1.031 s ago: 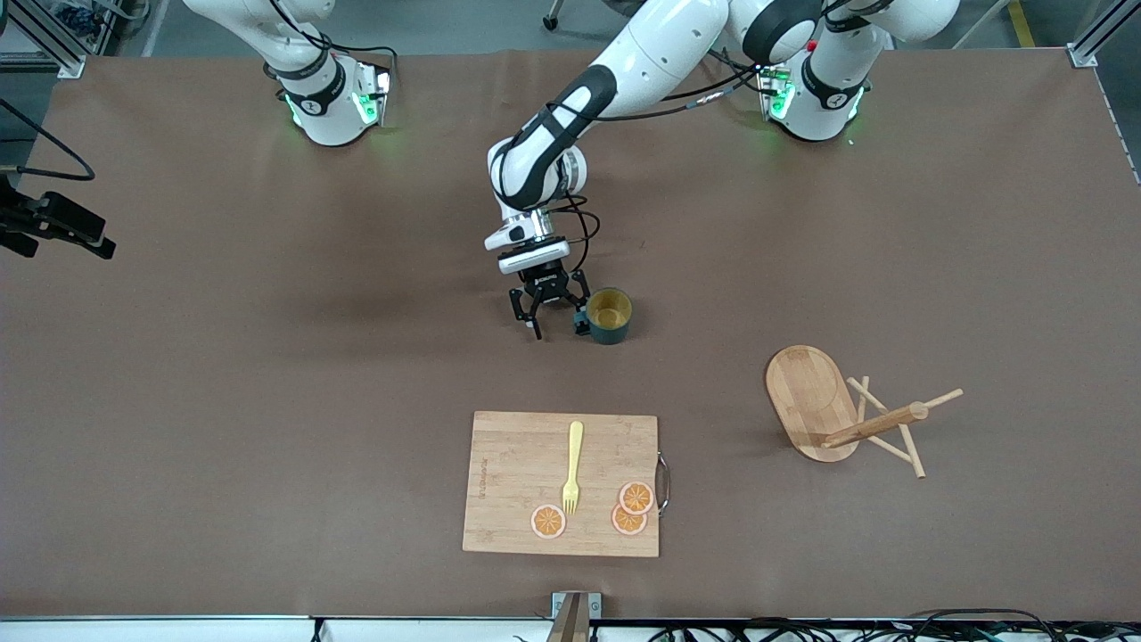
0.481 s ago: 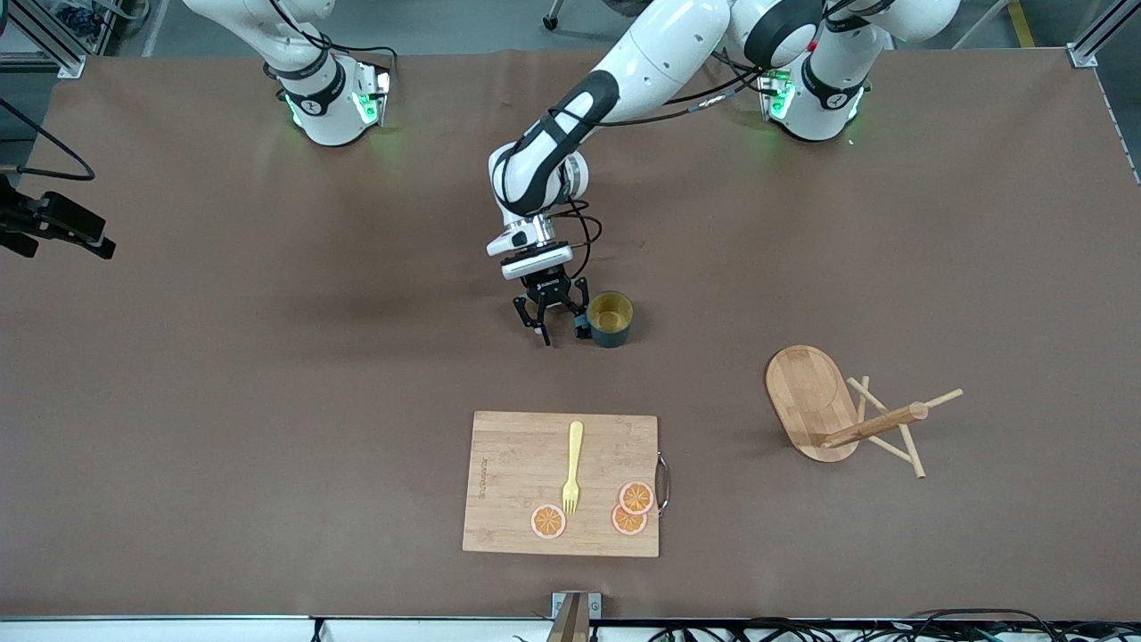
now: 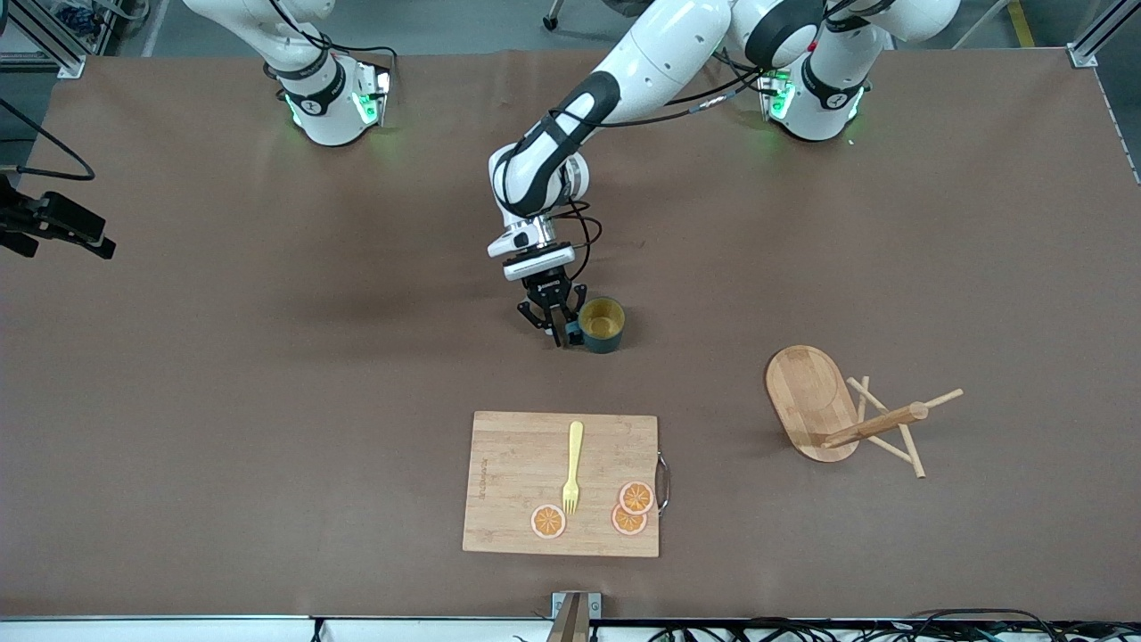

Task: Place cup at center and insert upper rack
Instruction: 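Close the left gripper on the teal mug handle, then lift the teal mug and carry it to the wooden mug tree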

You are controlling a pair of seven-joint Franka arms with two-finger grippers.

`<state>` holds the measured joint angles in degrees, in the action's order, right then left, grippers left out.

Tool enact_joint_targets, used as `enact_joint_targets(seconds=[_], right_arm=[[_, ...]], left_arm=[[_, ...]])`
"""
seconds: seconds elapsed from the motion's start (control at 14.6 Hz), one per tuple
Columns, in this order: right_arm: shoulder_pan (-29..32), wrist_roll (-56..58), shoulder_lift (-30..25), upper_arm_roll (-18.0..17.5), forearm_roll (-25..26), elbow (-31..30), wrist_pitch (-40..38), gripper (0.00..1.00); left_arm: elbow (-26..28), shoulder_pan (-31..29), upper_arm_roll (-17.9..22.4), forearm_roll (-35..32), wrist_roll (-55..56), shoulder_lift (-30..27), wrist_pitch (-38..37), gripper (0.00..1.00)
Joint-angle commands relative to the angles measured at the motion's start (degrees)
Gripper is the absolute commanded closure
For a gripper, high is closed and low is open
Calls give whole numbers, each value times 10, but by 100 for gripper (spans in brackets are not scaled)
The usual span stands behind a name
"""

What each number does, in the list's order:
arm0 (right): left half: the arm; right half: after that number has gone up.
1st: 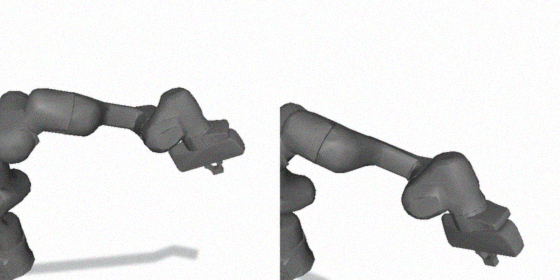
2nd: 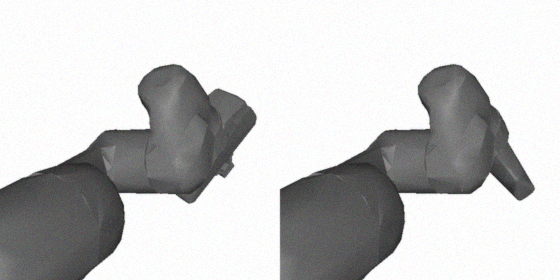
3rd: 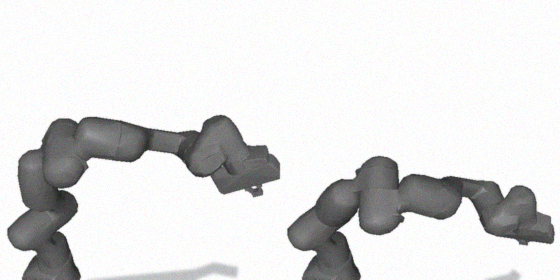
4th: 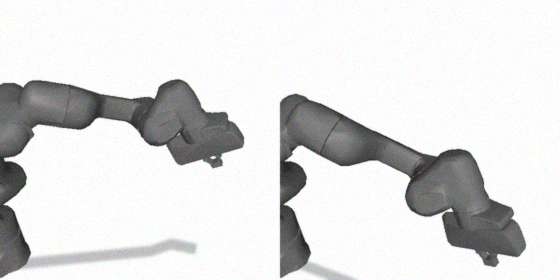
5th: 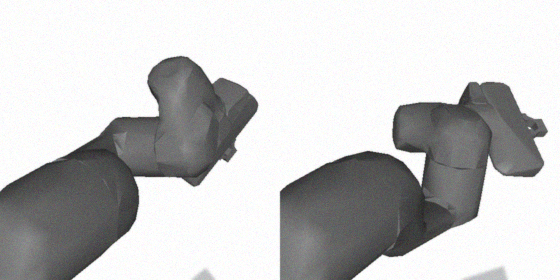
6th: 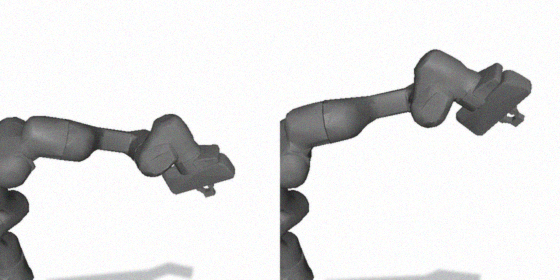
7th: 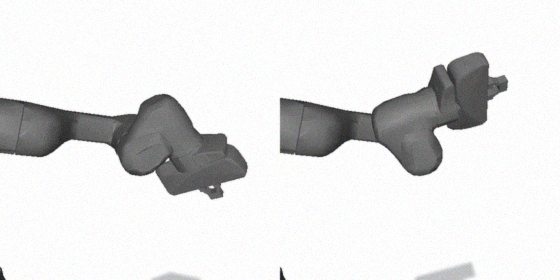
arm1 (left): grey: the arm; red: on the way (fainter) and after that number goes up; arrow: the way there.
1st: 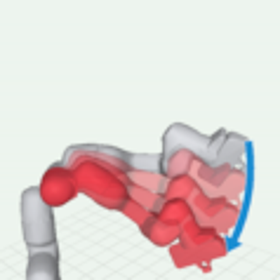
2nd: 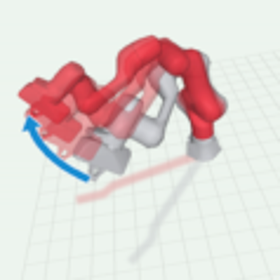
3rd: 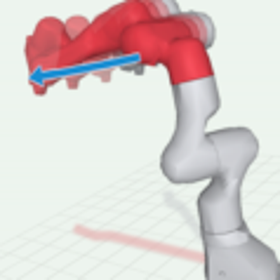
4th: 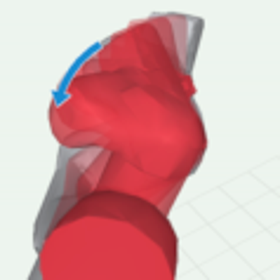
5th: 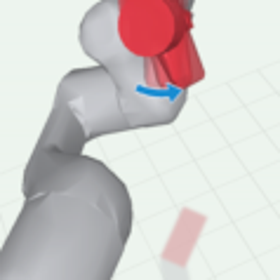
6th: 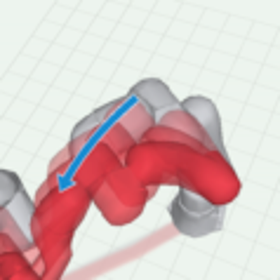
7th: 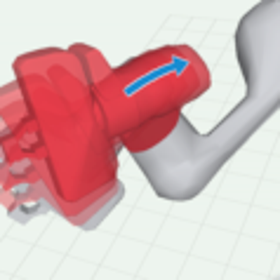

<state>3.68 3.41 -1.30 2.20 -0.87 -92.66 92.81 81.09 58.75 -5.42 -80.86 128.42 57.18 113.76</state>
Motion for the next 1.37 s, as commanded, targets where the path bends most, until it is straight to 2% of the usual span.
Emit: enact_joint_targets(seconds=[0.0,0.41,0.76,1.31], right_arm=[[1,0,-12,-1,7,-8,-2,0],[0,-1,-12,-1,7,-7,0,0],[-2,-2,-12,-1,8,1,5,0],[-10,6,-12,-7,6,7,-1,0]], left_arm=[[-11,-5,-3,24,-1,0,10,98],[-11,-21,-9,106,-22,-51,25,100],[-11,-42,-8,293,-170,-142,30,100],[-10,-146,-6,591,-200,-291,39,100]])
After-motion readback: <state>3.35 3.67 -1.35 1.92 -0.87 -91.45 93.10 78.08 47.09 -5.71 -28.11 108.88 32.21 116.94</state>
